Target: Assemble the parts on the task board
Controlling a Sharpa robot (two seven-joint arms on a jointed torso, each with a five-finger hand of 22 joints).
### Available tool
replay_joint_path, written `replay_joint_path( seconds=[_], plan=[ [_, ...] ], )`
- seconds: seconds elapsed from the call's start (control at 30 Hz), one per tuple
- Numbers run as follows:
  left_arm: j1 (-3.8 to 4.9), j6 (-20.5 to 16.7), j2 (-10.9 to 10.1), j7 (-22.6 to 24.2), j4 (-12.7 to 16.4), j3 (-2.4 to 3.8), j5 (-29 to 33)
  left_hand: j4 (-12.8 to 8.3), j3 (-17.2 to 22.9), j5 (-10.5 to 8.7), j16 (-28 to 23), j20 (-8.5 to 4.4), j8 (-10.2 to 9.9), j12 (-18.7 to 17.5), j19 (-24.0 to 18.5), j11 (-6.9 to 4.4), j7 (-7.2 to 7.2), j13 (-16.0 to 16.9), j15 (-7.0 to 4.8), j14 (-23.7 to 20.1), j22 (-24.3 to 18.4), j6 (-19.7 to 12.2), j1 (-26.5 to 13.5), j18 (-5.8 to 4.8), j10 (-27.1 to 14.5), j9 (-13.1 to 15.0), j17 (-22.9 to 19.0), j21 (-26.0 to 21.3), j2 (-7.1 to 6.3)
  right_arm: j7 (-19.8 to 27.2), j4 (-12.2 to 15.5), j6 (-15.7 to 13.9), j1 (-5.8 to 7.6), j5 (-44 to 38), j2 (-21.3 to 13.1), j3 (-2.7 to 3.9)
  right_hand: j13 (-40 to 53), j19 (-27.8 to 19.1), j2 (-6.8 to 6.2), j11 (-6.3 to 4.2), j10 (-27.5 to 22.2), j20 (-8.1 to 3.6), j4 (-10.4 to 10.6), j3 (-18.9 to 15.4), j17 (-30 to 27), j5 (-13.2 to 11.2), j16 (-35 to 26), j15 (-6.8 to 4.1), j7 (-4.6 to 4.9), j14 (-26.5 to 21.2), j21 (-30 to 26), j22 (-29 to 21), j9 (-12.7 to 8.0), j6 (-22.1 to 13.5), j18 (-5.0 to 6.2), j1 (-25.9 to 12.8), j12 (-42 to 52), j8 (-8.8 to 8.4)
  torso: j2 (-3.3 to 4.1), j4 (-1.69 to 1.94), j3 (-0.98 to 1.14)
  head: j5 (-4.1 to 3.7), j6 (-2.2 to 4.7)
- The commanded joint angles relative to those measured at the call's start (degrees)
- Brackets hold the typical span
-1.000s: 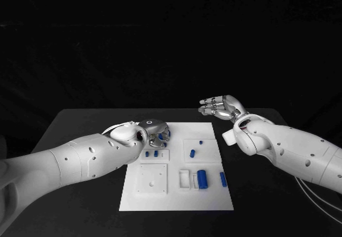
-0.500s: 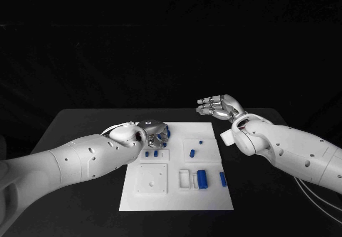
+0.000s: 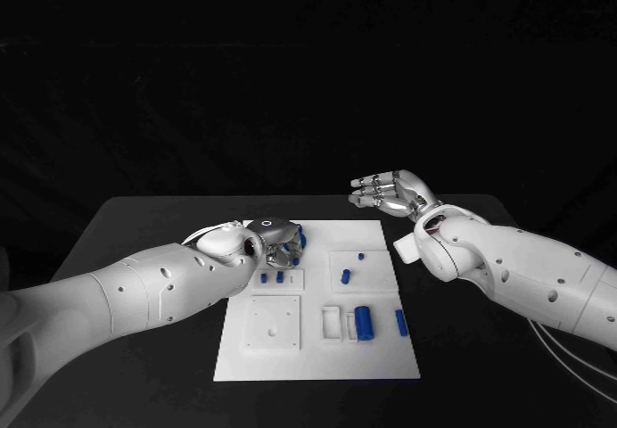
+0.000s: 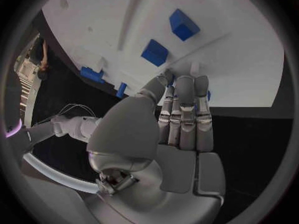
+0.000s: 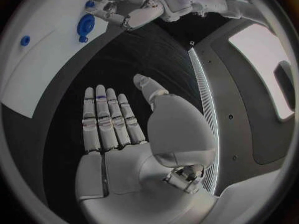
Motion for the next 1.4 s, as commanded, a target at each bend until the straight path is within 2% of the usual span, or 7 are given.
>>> replay_joint_path(
  seconds=[0.03,0.13,0.27,0.73,0.97,1.13,1.4],
  plan=[
    [-0.17,1.3,0.4,0.4,-0.4,0.03,0.2,0.1,0.4,0.06,0.2,-0.03,-0.3,-0.2,0.0,0.06,-0.04,-0.1,0.03,0.3,1.3,-0.6,-0.6,1.06,-0.6,-0.1,-0.1,0.2,-0.25,0.8,0.4,0.6,0.01,-0.7,0.0,0.03,-0.1,-0.4,0.18,-0.1,-0.3,0.19,-0.1,0.0,-0.1,0.5,-0.3,0.1,0.02,-0.3,0.0,-0.1,0.0,-0.1,-0.03,-0.3,-0.2,-0.3,-0.04,0.06,-0.02,-0.16,-0.12],
    [-0.24,1.9,0.5,0.5,-0.6,0.03,0.3,0.5,0.3,-0.33,-0.2,0.12,-0.3,-0.2,-0.3,0.43,-0.19,-0.1,0.25,-0.3,1.1,-1.2,-0.8,0.99,-1.9,-0.1,-0.3,-0.1,-0.49,0.8,0.5,0.6,0.01,-0.7,-0.1,0.03,-0.1,-0.4,0.18,-0.1,-0.3,0.19,-0.1,0.0,-0.1,0.5,-0.3,0.1,0.02,-0.3,0.0,-0.1,0.0,-0.1,-0.03,-0.3,-0.2,-0.3,-0.03,0.04,-0.02,-0.14,-0.13],
    [-0.39,2.6,0.8,0.7,-0.8,0.03,0.6,1.2,0.4,-0.41,0.1,0.07,-0.3,-0.2,0.0,0.16,-0.53,-0.1,0.06,0.2,1.2,-1.4,-0.5,1.01,-2.1,-0.1,-0.3,-0.3,-0.43,0.7,0.6,0.7,0.01,-0.7,-0.1,0.03,-0.1,-0.4,0.18,-0.1,-0.3,0.19,-0.1,0.0,-0.1,0.5,-0.3,0.1,0.02,-0.3,0.0,-0.1,0.0,-0.1,-0.03,-0.3,-0.2,-0.3,-0.01,-0.06,-0.01,-0.18,-0.12],
    [-0.58,3.7,1.1,1.1,-1.4,0.03,1.5,4.2,1.1,-0.65,0.8,0.08,-0.3,-0.2,0.5,0.23,0.03,-0.1,0.12,0.2,1.2,-1.1,-0.3,0.92,-2.0,-0.1,-0.6,-1.1,-0.29,0.7,1.0,0.7,0.0,-0.8,-0.1,0.03,-0.1,-0.4,0.24,-0.11,-0.3,0.19,-0.2,0.1,-0.1,0.6,-0.3,0.11,0.0,-0.4,0.0,-0.1,0.0,0.1,-0.03,-0.3,-0.2,-0.29,-0.02,0.07,-0.06,-0.33,-0.23],
    [-0.58,4.5,1.1,1.1,-1.4,0.03,1.6,4.8,1.6,-0.56,1.8,-0.12,-0.2,-0.2,0.9,-0.29,0.35,-0.1,-0.06,0.7,1.3,0.9,0.3,0.91,1.0,0.0,-0.2,-0.4,0.45,0.7,0.9,0.8,0.0,-0.9,-0.1,0.03,-0.1,-0.4,0.25,-0.12,-0.3,0.18,-0.3,0.2,-0.1,0.7,-0.3,0.1,0.01,-0.4,0.0,-0.1,0.0,0.1,-0.03,-0.3,-0.2,-0.3,-0.07,0.08,-0.04,-0.37,-0.32],
    [-0.58,4.2,1.1,1.2,-1.4,0.03,1.6,4.6,0.8,-0.39,2.9,-0.24,-0.2,-0.1,1.0,-0.97,0.48,0.0,-0.11,0.9,1.4,4.5,1.4,1.04,4.9,0.1,0.1,0.8,1.55,0.7,0.8,0.8,0.0,-1.0,0.0,0.03,-0.1,-0.4,0.25,-0.12,-0.3,0.18,-0.3,0.2,-0.1,0.7,-0.3,0.1,0.01,-0.4,0.0,-0.1,0.0,0.1,-0.03,-0.3,-0.2,-0.3,-0.05,0.08,-0.06,-0.35,-0.27],
    [-0.59,3.4,1.0,1.2,-1.4,0.04,2.1,3.7,-0.8,-0.48,2.8,-0.2,-0.2,-0.2,0.2,-1.05,0.53,0.0,-0.06,0.8,1.3,5.4,1.9,1.19,5.7,0.0,-0.1,2.1,2.39,1.0,0.6,0.7,-0.01,-1.3,0.1,0.03,-0.1,-0.3,0.18,-0.17,-0.2,0.16,-0.6,1.1,-0.1,0.8,-0.3,0.03,-0.04,-0.3,0.0,-0.1,0.0,0.4,-0.03,-0.6,-0.2,-0.28,-0.01,0.03,-0.06,-0.25,-0.2]
  ],
)
